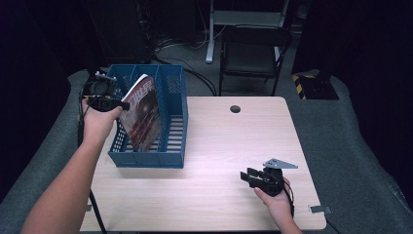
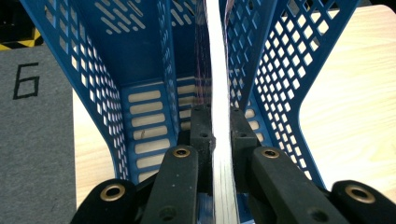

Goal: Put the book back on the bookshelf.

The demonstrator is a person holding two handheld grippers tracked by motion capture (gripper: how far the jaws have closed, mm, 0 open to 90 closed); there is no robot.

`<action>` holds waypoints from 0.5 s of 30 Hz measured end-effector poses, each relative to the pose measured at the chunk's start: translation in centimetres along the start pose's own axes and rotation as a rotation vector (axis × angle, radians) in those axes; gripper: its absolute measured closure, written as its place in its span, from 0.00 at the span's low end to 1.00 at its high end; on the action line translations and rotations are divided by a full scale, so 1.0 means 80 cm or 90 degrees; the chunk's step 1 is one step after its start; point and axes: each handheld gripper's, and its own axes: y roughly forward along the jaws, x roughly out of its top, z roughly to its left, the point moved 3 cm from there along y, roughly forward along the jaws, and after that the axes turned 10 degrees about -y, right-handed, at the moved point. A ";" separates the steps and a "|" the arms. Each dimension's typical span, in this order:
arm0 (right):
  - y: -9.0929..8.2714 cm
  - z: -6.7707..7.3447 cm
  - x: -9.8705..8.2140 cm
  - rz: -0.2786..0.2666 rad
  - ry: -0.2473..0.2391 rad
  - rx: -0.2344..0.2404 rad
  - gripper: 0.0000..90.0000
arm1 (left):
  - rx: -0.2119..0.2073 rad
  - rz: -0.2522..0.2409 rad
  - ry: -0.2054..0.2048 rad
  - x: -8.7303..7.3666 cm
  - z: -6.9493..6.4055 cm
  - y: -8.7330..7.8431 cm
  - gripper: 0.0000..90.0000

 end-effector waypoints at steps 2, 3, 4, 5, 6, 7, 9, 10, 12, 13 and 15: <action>0.000 0.000 0.000 -0.002 -0.002 -0.001 0.65 | 0.004 -0.004 -0.001 0.004 0.000 -0.001 0.94; 0.000 0.000 0.000 -0.001 -0.002 0.000 0.65 | 0.004 -0.005 -0.002 0.006 0.000 -0.001 0.93; 0.000 0.000 0.000 -0.002 -0.002 0.000 0.65 | 0.005 -0.009 -0.008 0.007 -0.001 -0.002 0.93; 0.000 0.000 0.000 -0.003 0.000 0.000 0.65 | 0.008 -0.012 -0.011 0.009 -0.001 -0.001 0.93; 0.000 0.000 0.000 -0.003 0.001 -0.001 0.65 | 0.012 -0.018 -0.014 0.010 -0.001 0.000 0.93; -0.001 0.000 0.000 -0.002 0.001 0.000 0.65 | 0.011 -0.021 -0.018 0.012 -0.001 0.001 0.93; -0.001 0.000 0.000 -0.003 0.000 0.000 0.65 | 0.013 -0.028 -0.025 0.014 0.000 0.003 0.93; -0.001 0.000 0.000 -0.002 0.000 0.000 0.65 | 0.017 -0.029 -0.027 0.015 0.000 0.004 0.93; -0.001 0.000 0.000 -0.003 0.001 0.001 0.65 | 0.022 -0.030 -0.033 0.017 -0.001 0.008 0.93; -0.001 0.000 0.000 -0.002 0.001 0.002 0.65 | 0.024 -0.033 -0.036 0.018 -0.001 0.009 0.93; -0.001 -0.001 0.000 -0.003 0.000 0.000 0.65 | 0.029 -0.035 -0.039 0.020 -0.001 0.012 0.93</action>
